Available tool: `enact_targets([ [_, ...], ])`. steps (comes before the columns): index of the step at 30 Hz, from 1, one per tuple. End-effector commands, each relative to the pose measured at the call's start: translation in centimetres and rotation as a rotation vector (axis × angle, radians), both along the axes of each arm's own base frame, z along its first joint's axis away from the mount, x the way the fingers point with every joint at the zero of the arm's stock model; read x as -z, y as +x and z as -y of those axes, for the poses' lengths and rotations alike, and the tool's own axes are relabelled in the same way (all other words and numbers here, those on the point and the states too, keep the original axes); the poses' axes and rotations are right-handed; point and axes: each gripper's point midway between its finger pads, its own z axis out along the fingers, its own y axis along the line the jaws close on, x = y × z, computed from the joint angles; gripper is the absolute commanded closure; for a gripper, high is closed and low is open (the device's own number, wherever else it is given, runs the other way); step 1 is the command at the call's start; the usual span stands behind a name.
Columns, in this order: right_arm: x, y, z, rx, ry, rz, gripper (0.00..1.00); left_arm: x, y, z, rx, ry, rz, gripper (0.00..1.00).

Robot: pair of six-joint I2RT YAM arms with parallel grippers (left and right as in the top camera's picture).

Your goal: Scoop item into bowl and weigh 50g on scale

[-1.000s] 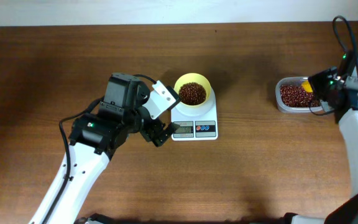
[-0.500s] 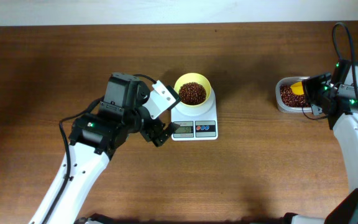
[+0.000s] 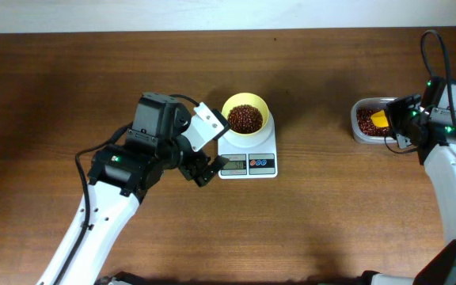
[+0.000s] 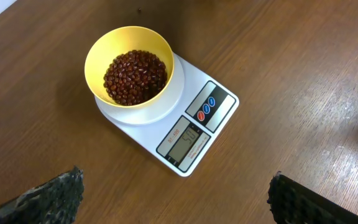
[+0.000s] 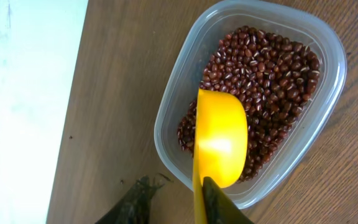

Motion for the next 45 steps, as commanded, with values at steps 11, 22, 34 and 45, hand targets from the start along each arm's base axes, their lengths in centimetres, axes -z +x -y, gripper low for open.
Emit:
enact_targets([
  [11,1.0,-0.9,-0.2,-0.001,-0.006,-0.049,0.46,0.1,0.0,-0.2,-0.015,-0.005,-0.007,0.01],
  [22,1.6,-1.3,-1.4,-0.042,0.054,-0.073,0.18,0.1,0.0,-0.2,-0.015,-0.006,-0.006,0.01],
  [34,1.0,-1.7,-2.2,-0.324,-0.108,-0.088,0.01,0.1,0.0,-0.2,-0.015,-0.005,-0.007,0.01],
  [45,-6.6,-8.7,-0.4,-0.768,-0.377,-0.356,0.01,0.1,0.0,-0.2,-0.015,-0.006,-0.006,0.01],
])
